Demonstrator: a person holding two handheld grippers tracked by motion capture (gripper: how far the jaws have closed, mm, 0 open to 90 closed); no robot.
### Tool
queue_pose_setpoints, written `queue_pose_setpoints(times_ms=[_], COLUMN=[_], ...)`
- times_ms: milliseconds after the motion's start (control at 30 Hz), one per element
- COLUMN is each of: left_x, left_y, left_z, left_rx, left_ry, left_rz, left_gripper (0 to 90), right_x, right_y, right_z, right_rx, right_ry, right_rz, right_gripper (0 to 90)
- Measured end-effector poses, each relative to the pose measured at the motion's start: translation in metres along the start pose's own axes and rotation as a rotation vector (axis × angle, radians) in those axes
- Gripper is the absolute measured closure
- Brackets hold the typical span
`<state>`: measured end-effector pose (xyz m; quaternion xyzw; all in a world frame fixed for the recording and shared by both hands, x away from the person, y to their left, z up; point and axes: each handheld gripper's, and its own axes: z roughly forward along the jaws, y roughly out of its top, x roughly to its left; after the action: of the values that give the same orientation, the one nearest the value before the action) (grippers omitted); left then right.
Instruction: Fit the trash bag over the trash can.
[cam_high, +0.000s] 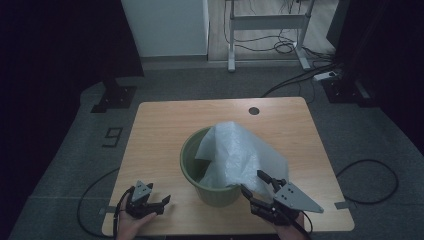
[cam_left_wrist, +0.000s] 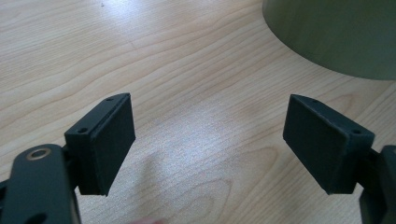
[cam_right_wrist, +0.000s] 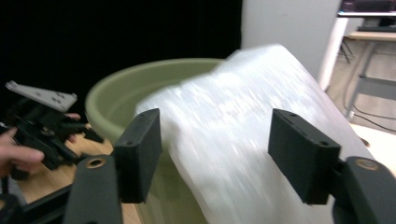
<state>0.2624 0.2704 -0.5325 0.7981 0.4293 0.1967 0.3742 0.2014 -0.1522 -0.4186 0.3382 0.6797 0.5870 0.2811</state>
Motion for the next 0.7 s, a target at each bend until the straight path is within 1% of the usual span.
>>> queue_pose_setpoints(times_ms=[67, 100, 133, 167, 267, 300, 333, 367, 400, 433, 567, 600, 633, 667, 700], left_x=[0.0, 0.0, -0.001, -0.001, -0.001, -0.001, -0.001, -0.001, -0.001, -0.001, -0.001, 0.0, 0.0, 0.0, 0.0], left_y=[0.0, 0.0, 0.0, 0.0, 0.0, 0.0, 0.0, 0.0, 0.0, 0.0, -0.001, -0.001, -0.001, -0.001, -0.001], left_z=[0.001, 0.001, 0.001, 0.001, 0.001, 0.001, 0.001, 0.001, 0.001, 0.002, 0.001, 0.001, 0.001, 0.001, 0.001], left_rx=[0.003, 0.003, 0.005, 0.005, 0.005, 0.005, 0.006, 0.007, 0.007, 0.007, 0.004, 0.003, 0.003, 0.002, 0.002], left_ry=[0.0, 0.0, 0.0, -0.002, -0.002, -0.002, -0.002, -0.001, -0.001, -0.001, -0.001, -0.001, -0.001, -0.001, -0.001], left_rz=[0.002, 0.002, 0.003, 0.003, 0.004, 0.004, 0.005, 0.005, 0.005, 0.005, 0.004, 0.003, 0.003, 0.001, 0.001], left_gripper=[16.4, 16.4, 16.4, 16.4, 16.4, 16.4, 16.4, 16.4, 16.4, 16.4, 16.6, 16.6, 16.6, 16.6, 16.6], right_x=[-0.003, -0.003, -0.004, -0.006, -0.009, -0.009, -0.011, -0.011, -0.014, -0.014, -0.024, -0.029, -0.029, -0.035, -0.035], right_y=[-0.011, -0.011, -0.018, -0.021, -0.031, -0.031, -0.039, -0.039, -0.046, -0.046, -0.057, -0.063, -0.063, -0.072, -0.072], right_z=[-0.007, -0.007, -0.011, -0.012, -0.012, -0.012, -0.011, -0.011, -0.009, -0.009, -0.007, -0.008, -0.008, -0.011, -0.011], right_rx=[0.014, 0.014, 0.014, 0.018, 0.036, 0.036, 0.051, 0.051, 0.07, 0.07, 0.101, 0.119, 0.119, 0.144, 0.144], right_ry=[-0.023, -0.023, -0.042, -0.048, -0.083, -0.083, -0.109, -0.109, -0.135, -0.135, -0.221, -0.264, -0.264, -0.302, -0.302], right_rz=[0.004, 0.004, 0.006, 0.007, 0.012, 0.012, 0.014, 0.014, 0.009, 0.009, 0.016, 0.008, 0.008, 0.016, 0.016], right_gripper=[30.2, 30.2, 30.0, 29.7, 29.5, 29.5, 29.6, 29.6, 30.0, 30.0, 33.4, 33.6, 33.6, 35.4, 35.4])
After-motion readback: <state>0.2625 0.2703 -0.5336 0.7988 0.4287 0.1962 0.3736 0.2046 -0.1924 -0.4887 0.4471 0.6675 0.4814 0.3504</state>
